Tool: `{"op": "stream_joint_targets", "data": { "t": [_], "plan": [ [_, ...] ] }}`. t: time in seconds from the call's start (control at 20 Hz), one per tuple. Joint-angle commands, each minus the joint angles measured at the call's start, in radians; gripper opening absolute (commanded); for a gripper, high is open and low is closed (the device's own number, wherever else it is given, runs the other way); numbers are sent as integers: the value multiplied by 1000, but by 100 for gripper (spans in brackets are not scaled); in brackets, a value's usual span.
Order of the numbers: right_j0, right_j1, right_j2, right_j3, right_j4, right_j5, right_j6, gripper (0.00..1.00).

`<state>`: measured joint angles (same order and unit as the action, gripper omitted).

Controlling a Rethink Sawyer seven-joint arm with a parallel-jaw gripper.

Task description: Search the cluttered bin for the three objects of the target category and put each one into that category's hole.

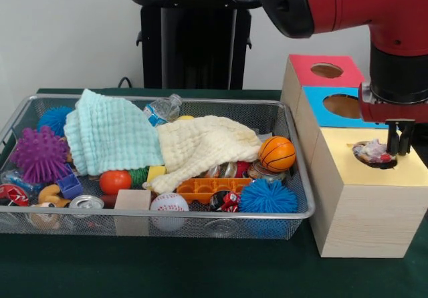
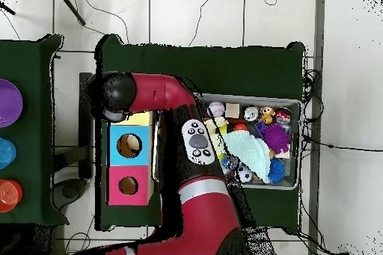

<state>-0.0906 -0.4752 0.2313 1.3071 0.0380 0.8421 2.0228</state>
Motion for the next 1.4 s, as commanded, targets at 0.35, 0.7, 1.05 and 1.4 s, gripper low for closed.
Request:
{"op": "stream_joint_targets", "data": {
  "t": [0.35,0.7,1.05,1.4],
  "plan": [
    [-31,22,32,65,-34,-30,6,0],
    [-65,-50,55,136,-4,7,-15,0],
    [-85,-41,58,85,-9,71,-33,0],
    [-79,13,38,50,-58,41,-40,0]
  ]
}}
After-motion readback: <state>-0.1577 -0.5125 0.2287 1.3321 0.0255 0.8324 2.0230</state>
